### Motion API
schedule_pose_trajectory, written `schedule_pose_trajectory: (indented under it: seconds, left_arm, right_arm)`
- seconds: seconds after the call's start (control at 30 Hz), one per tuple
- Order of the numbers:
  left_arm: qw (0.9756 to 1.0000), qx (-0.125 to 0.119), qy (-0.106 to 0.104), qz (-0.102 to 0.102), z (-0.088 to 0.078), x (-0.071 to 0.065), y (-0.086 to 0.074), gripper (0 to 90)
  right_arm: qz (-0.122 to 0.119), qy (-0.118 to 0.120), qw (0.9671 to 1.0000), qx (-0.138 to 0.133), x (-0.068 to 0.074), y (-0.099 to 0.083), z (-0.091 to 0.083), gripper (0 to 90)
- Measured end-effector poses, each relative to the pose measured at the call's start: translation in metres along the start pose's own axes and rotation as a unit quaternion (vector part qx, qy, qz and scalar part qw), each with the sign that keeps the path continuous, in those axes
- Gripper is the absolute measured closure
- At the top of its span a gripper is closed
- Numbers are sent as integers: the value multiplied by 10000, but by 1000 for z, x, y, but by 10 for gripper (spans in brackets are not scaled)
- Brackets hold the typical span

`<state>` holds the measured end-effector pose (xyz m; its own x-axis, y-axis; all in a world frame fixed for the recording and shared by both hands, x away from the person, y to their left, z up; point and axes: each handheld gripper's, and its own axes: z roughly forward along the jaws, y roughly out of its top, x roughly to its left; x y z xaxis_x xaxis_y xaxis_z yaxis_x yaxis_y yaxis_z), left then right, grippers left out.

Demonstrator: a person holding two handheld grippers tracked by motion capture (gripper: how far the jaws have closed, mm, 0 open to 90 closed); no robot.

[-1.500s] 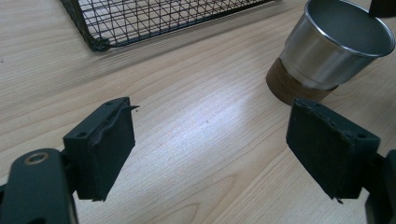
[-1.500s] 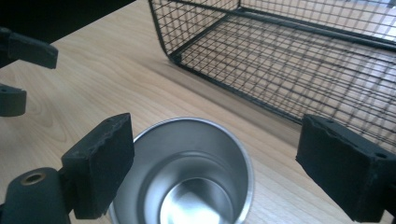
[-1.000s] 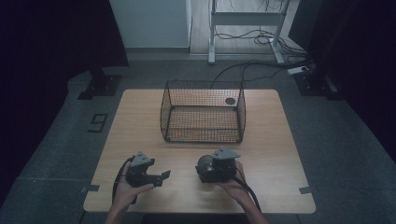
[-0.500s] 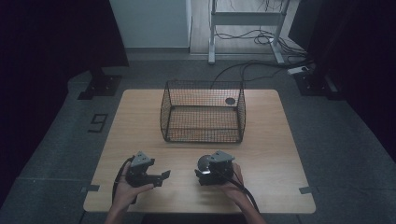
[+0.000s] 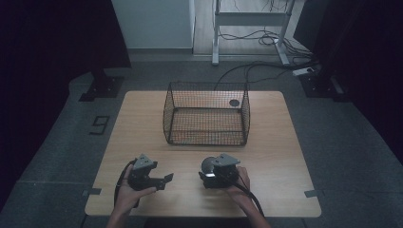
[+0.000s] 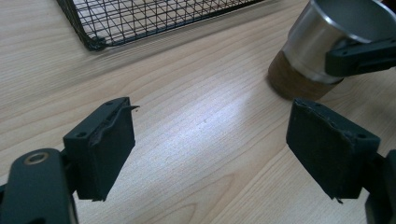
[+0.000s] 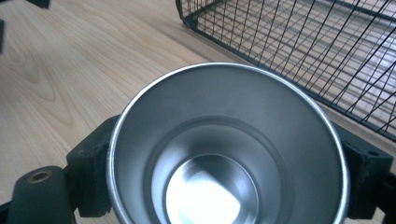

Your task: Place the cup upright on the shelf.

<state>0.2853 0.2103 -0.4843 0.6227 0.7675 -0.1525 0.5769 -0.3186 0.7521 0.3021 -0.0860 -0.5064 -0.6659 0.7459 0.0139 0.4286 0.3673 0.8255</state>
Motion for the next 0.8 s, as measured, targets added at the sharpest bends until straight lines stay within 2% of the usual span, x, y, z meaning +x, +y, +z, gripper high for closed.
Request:
schedule_pose_trajectory:
  seconds: [0.47, 0.8]
  left_arm:
    - [10000, 0, 29, -5, -1, 2, 0, 157]
    - [10000, -27, 36, -21, -4, 3, 0, 157]
  right_arm:
    - [92, 210, 9991, -370, -9, 16, -26, 134]
    - [39, 228, 9984, -524, -13, 27, -37, 135]
